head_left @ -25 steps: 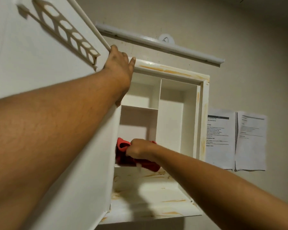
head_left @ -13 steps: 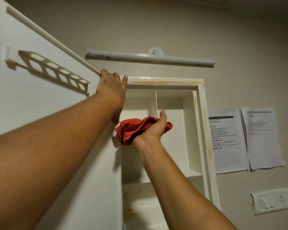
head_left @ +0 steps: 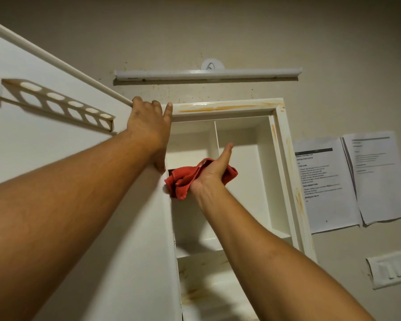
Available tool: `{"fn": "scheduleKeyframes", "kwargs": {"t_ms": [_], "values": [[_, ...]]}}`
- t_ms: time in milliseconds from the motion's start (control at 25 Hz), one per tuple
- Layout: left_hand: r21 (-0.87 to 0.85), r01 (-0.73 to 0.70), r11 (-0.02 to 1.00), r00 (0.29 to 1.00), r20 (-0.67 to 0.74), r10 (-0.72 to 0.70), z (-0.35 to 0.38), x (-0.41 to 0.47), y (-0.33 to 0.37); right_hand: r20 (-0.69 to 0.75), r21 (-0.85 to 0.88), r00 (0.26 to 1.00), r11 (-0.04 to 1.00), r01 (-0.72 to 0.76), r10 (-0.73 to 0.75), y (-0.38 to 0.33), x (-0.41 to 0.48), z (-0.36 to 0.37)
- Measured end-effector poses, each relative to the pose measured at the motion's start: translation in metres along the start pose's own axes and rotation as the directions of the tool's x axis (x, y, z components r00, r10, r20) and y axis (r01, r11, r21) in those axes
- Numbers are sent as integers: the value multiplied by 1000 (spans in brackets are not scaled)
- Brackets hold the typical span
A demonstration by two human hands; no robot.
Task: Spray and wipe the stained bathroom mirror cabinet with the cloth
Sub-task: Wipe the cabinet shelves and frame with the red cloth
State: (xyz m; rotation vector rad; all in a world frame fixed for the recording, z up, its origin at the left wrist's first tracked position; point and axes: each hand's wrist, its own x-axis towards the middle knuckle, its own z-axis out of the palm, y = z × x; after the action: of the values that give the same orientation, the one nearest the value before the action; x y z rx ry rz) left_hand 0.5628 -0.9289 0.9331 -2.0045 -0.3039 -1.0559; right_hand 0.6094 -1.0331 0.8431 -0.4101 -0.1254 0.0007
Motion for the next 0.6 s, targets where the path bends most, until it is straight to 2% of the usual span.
{"fn": "scheduleKeyframes", "kwargs": {"t_ms": [120,240,400,600], "values": [[-20,-5,1000,1000,-6,4,-3,-2,0,13,9,999,999,39,-39,5,-2,-7],[5,7,1000,1000,-4,-7,-1,0,1,129,-3,991,1000,26,-25,2,-5,-20],[6,0,1000,1000,-32,1,-3,2,2,98,-36,995,999,-15,18,-3,9,-12],[19,8,1000,1000,-26,-8,0,3,1,328,-54,939,994,-91,104,-11,17,-40]]}}
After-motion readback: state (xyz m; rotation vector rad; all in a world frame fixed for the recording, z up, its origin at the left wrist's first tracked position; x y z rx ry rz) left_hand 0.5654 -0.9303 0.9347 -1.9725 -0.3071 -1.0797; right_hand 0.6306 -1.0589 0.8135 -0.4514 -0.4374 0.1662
